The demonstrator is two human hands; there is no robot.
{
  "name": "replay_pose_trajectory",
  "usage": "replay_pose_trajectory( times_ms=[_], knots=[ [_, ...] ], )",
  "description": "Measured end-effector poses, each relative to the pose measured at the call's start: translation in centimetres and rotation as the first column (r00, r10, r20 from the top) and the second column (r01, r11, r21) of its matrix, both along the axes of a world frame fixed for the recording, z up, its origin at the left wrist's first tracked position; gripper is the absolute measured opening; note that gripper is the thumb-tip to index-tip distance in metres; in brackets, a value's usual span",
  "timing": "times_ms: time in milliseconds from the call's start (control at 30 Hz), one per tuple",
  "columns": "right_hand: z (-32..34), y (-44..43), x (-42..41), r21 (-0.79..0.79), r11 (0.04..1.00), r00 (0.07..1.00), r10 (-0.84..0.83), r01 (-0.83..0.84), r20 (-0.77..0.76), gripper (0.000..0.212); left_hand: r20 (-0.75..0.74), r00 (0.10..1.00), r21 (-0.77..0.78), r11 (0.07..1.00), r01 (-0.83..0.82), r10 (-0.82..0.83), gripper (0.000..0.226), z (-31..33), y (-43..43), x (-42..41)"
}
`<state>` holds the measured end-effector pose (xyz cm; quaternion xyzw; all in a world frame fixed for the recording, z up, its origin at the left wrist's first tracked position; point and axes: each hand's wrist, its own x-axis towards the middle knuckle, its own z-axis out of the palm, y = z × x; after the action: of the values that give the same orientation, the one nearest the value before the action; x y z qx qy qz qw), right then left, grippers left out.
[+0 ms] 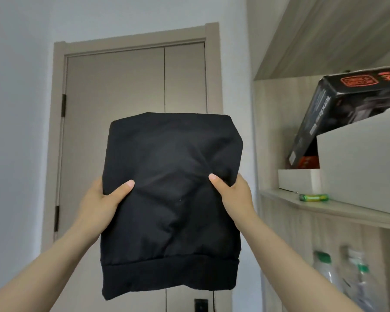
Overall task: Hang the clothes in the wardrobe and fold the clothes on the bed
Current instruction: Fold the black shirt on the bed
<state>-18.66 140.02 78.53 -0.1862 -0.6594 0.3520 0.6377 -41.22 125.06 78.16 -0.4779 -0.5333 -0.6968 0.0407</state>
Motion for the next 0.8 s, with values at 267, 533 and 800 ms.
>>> replay_pose_trajectory(
  times_ms=[267,533,800],
  knots=[
    [0.0,1.7,4.3,0.007,0.982,0.982,-0.188,0.189,-0.031,0.013,-0.024,0.978,0.014,0.978,0.209,-0.209,0.031,0.3,7.1,1.7],
    [0.0,-2.1,5.0,0.022,0.898,0.897,-0.439,0.44,-0.048,0.019,-0.015,0.908,0.089,0.904,0.417,-0.418,0.03,0.1,11.0,1.0],
    [-0.2,-11.7,5.4,0.003,0.691,0.689,-0.721,0.723,-0.075,0.026,-0.032,0.663,0.072,0.659,0.748,-0.748,0.024,1.0,11.1,2.4]
  ],
)
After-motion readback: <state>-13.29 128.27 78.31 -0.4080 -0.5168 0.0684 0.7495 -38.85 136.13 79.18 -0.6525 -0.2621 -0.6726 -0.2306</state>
